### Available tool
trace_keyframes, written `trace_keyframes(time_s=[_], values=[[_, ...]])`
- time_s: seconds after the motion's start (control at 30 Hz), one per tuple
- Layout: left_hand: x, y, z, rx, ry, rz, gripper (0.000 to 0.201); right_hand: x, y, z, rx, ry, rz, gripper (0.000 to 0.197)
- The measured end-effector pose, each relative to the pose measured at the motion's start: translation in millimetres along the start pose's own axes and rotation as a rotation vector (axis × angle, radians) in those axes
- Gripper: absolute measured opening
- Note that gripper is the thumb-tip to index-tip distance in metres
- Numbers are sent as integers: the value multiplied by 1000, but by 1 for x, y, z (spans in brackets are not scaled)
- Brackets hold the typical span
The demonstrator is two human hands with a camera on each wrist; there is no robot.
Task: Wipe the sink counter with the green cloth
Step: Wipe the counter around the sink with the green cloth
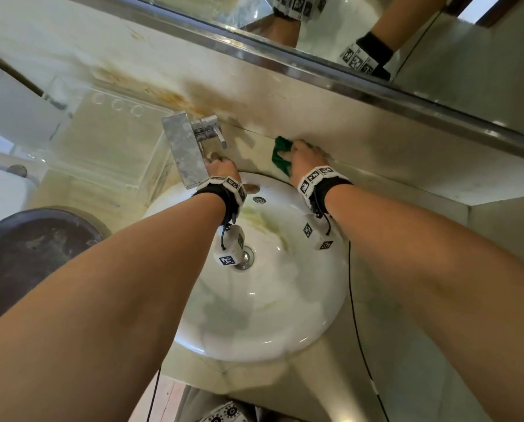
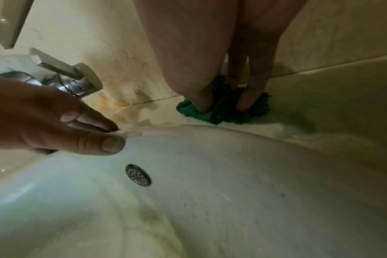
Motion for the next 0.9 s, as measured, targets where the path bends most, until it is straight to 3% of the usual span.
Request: trace_keyframes(time_s=[0.13,0.27,0.47,0.57,0.67,0.83,0.9], values=[[2,3,4,-6,-64,-25,95,7,-5,9,3,10,-15,54],[1,0,4,-8,-76,0,88,-22,2,-4,43,17,-98,36],[-1,-2,-1,-6,-47,122,87,-59,-1,-8,77,99,-175,40],[-1,-3,-1,0,-59,128,93,-48,-4,-3,97,68,-153,44],[0,-4,1,-5,-72,72,99,-19,-4,7,119,-55,-254,45],[1,-6,-2,20,-103,84,81,35,-8,32,138,-245,-323,48],[-1,-7,-2,7,-78,24,93,50,-11,42,141,-282,-321,50]])
Point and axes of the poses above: each hand's wrist, its own z-axis away from the middle knuckle, its own y-axis out of the back of the hand, x = y × z, the point moved 9 cm from there along -z, towards the middle knuckle, and after that the axes turned 10 degrees about -x, right-handed, at the moved point
